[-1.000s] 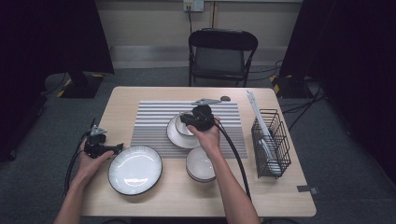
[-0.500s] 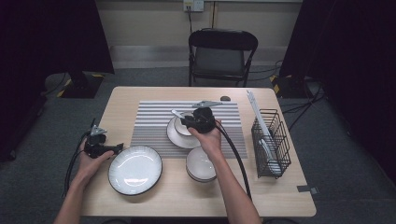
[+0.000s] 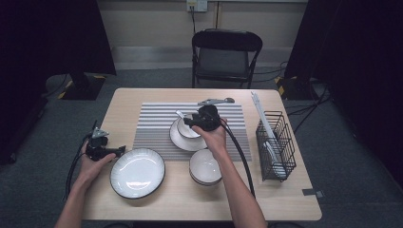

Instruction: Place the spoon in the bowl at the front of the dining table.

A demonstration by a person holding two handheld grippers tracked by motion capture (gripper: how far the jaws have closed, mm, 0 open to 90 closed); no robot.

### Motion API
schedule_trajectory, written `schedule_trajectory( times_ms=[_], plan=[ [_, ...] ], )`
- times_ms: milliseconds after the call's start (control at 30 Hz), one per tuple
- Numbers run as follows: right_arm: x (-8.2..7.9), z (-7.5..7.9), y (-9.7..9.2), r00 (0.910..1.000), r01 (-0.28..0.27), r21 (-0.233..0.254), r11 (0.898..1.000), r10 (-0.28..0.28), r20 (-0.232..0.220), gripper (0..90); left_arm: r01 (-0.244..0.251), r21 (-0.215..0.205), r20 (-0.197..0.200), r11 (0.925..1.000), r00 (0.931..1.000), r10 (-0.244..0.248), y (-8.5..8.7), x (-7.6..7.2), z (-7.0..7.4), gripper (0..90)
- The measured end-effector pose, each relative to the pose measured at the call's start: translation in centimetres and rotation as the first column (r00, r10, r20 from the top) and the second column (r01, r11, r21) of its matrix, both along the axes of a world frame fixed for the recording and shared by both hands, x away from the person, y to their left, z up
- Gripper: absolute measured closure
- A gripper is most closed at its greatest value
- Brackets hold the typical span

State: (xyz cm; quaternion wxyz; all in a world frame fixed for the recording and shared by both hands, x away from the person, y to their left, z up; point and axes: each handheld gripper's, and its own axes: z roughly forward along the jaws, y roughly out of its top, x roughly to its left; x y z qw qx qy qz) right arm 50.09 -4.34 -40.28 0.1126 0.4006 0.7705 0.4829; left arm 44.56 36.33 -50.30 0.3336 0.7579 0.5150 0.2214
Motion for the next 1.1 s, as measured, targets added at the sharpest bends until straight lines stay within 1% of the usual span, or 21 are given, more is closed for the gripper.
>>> schedule_trajectory(
  times_ms=[67,167,233,367,467,500,633,667,767,867,933,1100],
  plan=[
    [0.3,0.0,0.2,1.0,0.004,-0.004,1.0,-0.004,-0.007,52.0,0.0,0.0,0.0,1.0,1.0,0.0,0.0,0.0,0.0,11.1],
    [0.5,0.1,0.6,1.0,0.001,-0.009,1.0,-0.001,0.001,50.0,0.0,0.0,0.0,1.0,1.0,0.0,0.0,0.0,0.0,11.1],
    [0.7,-0.1,0.8,1.0,-0.002,-0.005,1.0,0.002,-0.002,46.5,0.0,0.0,0.0,1.0,1.0,0.0,0.0,0.0,0.0,11.1],
    [1.3,-0.5,1.2,0.9997,-0.002,-0.017,1.0,0.002,-0.022,39.1,0.0,0.0,0.0,1.0,1.0,0.0,0.0,0.0,0.0,11.1],
    [1.5,-0.5,1.4,0.9996,0.0,-0.017,1.0,0.0,-0.027,37.5,0.0,0.0,0.0,1.0,1.0,0.0,0.0,0.0,0.0,11.1],
    [1.8,-0.5,1.6,0.9996,-0.003,-0.014,1.0,0.002,-0.027,34.6,0.001,0.0,0.0,1.0,1.0,-0.001,0.0,0.0,0.0,11.1],
    [2.2,-0.5,1.8,0.9998,0.002,-0.009,1.0,-0.003,-0.02,31.8,0.001,0.0,0.0,1.0,1.0,-0.001,0.0,0.0,0.0,11.1],
    [2.4,-0.6,1.9,0.9997,0.003,-0.012,1.0,-0.003,-0.026,31.2,0.001,0.0,0.0,1.0,1.0,-0.001,0.0,0.0,0.0,11.1],
    [2.6,-0.9,2.1,0.9992,0.001,0.003,1.0,-0.001,-0.039,28.1,0.0,0.0,0.0,1.0,1.0,0.0,0.0,0.0,0.0,11.1],
    [2.8,-1.0,2.3,0.9993,0.001,-0.006,1.0,-0.001,-0.038,25.6,0.001,0.0,0.0,1.0,1.0,-0.001,0.0,0.0,0.0,11.1],
    [3.0,-1.1,2.5,0.9989,0.007,-0.006,1.0,-0.007,-0.046,23.9,0.0,0.0,0.0,1.0,1.0,0.0,0.0,0.0,0.0,11.1],
    [3.2,-1.4,3.0,0.9988,0.002,-0.023,1.0,-0.003,-0.048,22.7,0.0,0.0,0.0,1.0,1.0,0.0,0.0,0.0,0.0,11.1]
  ],
)
